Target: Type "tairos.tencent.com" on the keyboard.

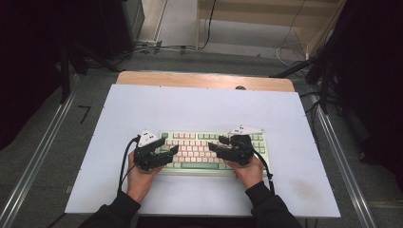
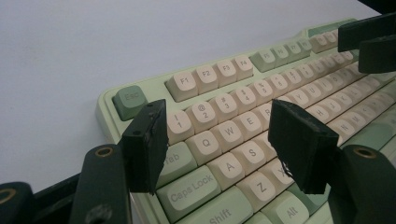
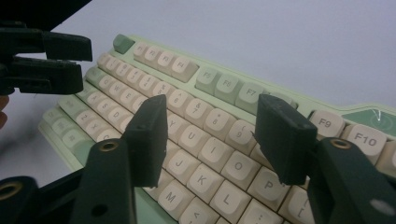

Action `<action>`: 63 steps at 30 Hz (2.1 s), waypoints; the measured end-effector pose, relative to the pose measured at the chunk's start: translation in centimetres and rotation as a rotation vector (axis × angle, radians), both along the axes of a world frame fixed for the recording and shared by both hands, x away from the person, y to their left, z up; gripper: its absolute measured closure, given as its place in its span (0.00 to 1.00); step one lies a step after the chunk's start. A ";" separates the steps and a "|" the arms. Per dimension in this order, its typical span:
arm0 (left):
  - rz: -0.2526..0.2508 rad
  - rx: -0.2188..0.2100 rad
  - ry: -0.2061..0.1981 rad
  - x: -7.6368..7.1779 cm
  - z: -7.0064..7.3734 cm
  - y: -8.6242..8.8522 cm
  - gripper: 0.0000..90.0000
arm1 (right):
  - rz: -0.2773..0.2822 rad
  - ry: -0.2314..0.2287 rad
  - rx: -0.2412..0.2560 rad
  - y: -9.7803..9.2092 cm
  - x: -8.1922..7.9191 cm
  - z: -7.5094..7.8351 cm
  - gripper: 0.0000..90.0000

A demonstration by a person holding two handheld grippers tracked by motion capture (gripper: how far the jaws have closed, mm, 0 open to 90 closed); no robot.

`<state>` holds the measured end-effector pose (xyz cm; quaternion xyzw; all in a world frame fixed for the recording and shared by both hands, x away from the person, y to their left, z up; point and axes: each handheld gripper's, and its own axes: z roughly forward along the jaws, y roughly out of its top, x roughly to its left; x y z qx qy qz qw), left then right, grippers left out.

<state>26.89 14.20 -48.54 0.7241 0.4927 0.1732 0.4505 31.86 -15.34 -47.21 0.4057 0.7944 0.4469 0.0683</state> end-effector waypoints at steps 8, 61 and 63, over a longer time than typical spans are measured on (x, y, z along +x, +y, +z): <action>-0.053 -0.050 -0.004 -0.1 0.1 0.1 0.76 | -0.003 0.004 0.007 -0.3 -0.1 0.2 0.42; -0.167 0.054 0.077 2.8 -0.8 -5.0 1.00 | -0.029 -0.002 0.023 -1.4 -0.2 0.3 0.41; -0.169 0.037 0.070 2.7 -0.6 -4.9 1.00 | -0.030 -0.004 0.015 -1.4 -0.2 0.3 0.41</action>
